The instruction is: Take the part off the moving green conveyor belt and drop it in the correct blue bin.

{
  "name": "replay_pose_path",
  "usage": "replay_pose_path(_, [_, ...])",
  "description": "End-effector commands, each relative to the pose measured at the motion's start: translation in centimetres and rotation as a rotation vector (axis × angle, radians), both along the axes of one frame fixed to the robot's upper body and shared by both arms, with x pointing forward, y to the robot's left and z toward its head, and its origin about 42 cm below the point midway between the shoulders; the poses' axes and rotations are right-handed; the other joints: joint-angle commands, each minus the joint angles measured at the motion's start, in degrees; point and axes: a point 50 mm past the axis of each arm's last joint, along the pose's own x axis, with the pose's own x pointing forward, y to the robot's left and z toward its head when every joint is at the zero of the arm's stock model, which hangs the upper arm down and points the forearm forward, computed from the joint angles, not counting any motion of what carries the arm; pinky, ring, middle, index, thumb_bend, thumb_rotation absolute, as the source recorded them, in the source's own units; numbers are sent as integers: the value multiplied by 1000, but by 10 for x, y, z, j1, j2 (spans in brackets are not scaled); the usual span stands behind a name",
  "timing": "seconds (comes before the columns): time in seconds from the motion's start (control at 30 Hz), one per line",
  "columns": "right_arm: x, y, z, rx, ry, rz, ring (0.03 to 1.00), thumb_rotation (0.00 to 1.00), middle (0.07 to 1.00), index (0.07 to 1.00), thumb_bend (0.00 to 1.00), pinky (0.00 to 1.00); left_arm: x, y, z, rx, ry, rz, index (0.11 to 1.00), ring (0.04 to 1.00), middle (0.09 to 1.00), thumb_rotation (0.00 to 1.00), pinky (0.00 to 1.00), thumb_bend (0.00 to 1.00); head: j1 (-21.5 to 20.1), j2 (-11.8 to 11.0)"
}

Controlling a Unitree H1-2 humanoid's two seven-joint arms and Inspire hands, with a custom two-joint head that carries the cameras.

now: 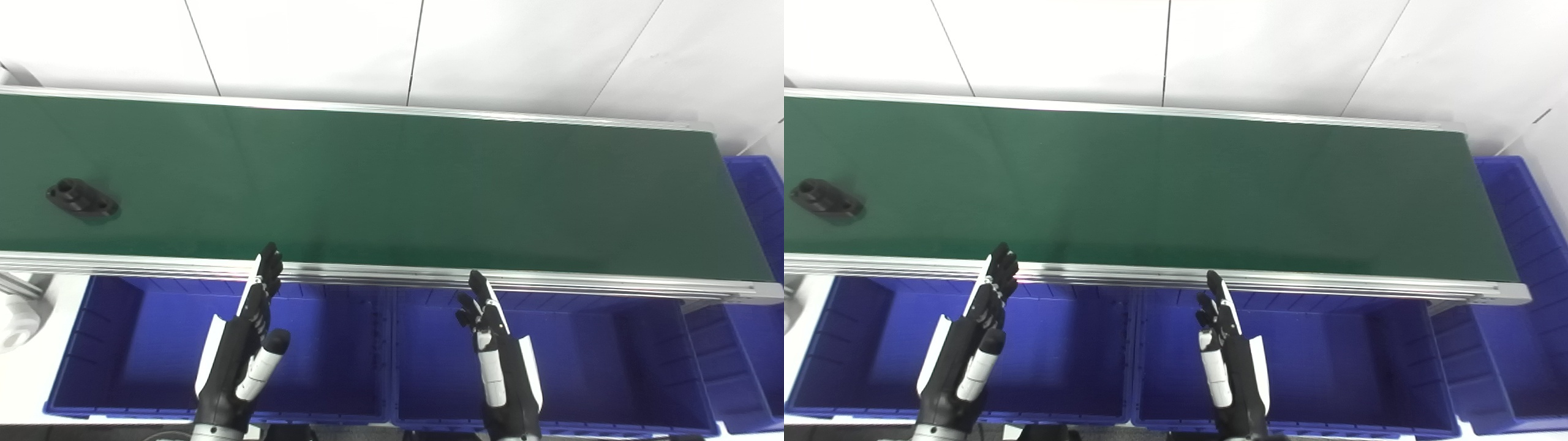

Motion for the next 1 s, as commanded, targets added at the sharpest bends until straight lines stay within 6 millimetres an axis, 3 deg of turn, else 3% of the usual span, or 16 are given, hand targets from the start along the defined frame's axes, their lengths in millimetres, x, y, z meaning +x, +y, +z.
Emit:
replay_pose_path(0.0, [3,11,10,32,-81,-16,947,1000,985,975,844,926,-4,-4,5,-2,-58,19,1000,1000,1000,928,1000,872,6,-2])
replay_pose_path(0.17, [5,9,10,52,-96,-40,956,1000,998,987,841,954,-7,-6,2,19,-60,31,1000,1000,1000,925,1000,783,7,-8])
replay_pose_path(0.5, [7,7,4,31,-107,-49,970,1000,1000,994,826,1000,-6,-6,-3,16,-21,32,1000,1000,1000,929,1000,801,8,-15])
replay_pose_path(0.8, [6,5,-2,42,-102,-46,972,1000,1000,992,828,1000,-2,-8,-8,3,-3,46,1000,1000,1000,927,1000,806,19,-32])
replay_pose_path(0.97, [4,6,-6,29,-91,-46,968,1000,998,992,835,994,-3,-6,-12,2,-1,51,1000,1000,1000,922,1000,809,19,-53])
